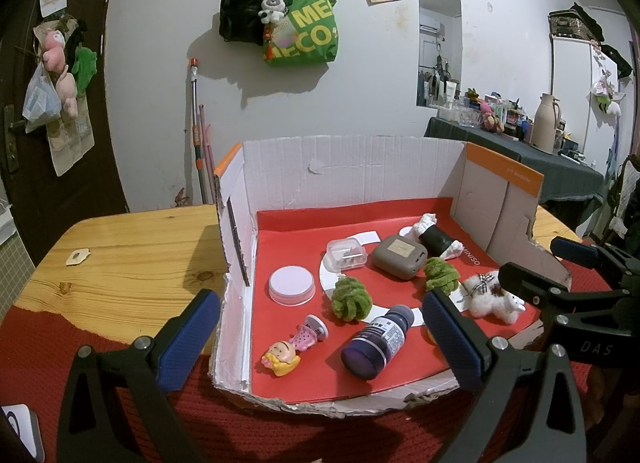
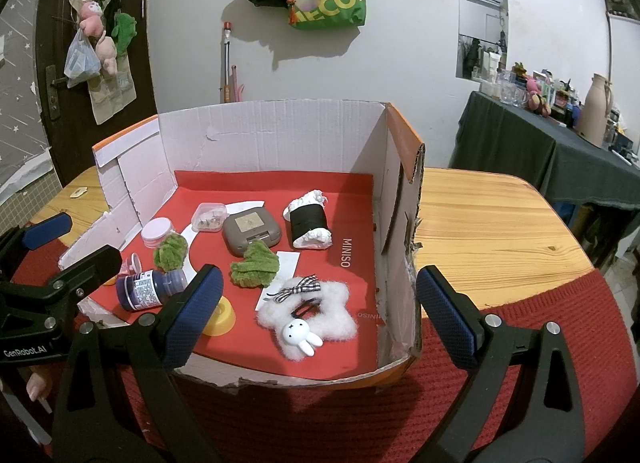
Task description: Organize objects
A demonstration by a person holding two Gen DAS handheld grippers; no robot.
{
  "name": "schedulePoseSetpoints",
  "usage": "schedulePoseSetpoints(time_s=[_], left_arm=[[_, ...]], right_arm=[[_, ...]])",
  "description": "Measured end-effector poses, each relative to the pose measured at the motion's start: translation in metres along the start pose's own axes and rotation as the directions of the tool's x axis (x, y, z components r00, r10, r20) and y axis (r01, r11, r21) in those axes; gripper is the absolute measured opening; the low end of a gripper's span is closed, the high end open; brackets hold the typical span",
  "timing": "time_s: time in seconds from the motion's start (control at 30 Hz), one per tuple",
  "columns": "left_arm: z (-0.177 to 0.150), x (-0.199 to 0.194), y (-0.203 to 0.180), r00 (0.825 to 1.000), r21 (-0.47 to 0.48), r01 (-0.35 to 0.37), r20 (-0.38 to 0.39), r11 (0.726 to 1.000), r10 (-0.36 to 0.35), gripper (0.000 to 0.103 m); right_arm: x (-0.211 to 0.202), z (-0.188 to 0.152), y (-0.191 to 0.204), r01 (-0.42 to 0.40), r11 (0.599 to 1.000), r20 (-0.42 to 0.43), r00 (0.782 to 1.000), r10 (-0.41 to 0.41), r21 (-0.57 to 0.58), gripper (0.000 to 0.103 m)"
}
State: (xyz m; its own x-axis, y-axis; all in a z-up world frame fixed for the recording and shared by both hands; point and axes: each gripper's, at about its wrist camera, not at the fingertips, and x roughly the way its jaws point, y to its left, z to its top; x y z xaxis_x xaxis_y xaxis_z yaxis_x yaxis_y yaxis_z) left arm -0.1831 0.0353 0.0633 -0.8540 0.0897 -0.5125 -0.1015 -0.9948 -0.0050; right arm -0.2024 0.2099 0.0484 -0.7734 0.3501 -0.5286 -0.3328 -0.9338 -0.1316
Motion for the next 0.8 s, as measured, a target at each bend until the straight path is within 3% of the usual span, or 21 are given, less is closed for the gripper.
schedulePoseSetpoints(time_s=[0.8], left_arm=[[0.0002,-0.0027,-0.003,1.0,-0.002,-0.007,0.02,1.0,0.007,0.103]], right_arm=[[-0.0057,-0.0012,0.0002,0.024,1.0,0.007,1.0,-0.024,-0.008,0.099]])
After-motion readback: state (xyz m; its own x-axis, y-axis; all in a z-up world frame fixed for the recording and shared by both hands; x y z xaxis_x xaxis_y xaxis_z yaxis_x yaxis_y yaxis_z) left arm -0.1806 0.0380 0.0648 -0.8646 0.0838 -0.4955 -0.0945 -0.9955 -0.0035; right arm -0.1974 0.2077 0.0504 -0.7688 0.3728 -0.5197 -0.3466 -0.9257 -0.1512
